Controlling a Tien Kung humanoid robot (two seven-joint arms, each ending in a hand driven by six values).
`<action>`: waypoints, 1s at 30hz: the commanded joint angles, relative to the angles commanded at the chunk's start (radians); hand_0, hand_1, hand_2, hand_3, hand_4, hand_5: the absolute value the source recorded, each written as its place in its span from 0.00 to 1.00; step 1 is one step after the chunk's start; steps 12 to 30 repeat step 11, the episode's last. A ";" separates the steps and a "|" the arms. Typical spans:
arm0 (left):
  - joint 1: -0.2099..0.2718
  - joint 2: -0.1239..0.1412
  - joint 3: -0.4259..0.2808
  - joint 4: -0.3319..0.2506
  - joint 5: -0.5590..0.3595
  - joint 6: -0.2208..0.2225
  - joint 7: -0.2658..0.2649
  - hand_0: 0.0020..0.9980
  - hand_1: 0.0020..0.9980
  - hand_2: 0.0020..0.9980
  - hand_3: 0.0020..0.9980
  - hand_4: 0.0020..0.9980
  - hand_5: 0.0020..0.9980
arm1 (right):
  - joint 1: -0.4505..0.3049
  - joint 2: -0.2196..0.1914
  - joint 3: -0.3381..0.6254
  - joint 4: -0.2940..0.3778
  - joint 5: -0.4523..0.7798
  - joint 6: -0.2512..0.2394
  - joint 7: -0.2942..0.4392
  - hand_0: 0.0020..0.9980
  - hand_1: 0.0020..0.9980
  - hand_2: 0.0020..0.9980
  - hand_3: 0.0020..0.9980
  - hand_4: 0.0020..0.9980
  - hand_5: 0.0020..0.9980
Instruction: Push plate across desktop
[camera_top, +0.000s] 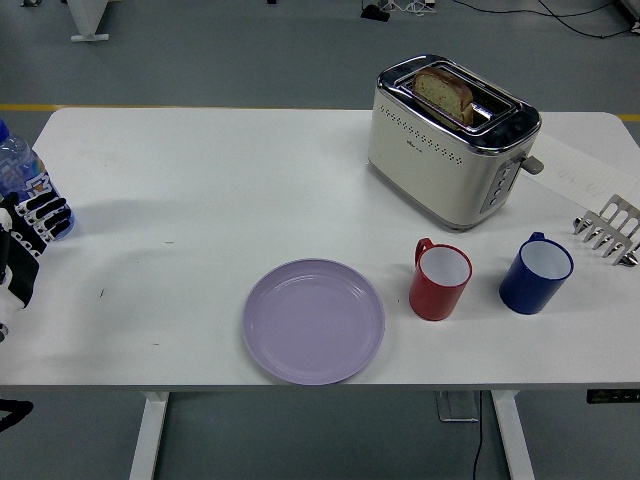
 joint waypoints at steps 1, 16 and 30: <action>0.001 0.000 0.001 0.000 0.000 0.000 0.000 0.80 0.75 0.73 0.66 0.58 1.00 | -0.001 0.000 0.000 0.000 0.000 0.000 0.000 0.56 0.47 0.61 0.59 0.34 0.51; 0.005 0.000 0.008 0.002 -0.003 0.000 -0.001 0.80 0.75 0.73 0.66 0.58 1.00 | -0.007 -0.003 0.005 0.001 -0.007 -0.004 -0.002 0.56 0.47 0.61 0.59 0.34 0.51; 0.005 0.000 0.008 0.002 -0.003 0.000 -0.001 0.80 0.75 0.73 0.66 0.58 1.00 | -0.007 -0.003 0.005 0.001 -0.007 -0.004 -0.002 0.56 0.47 0.61 0.59 0.34 0.51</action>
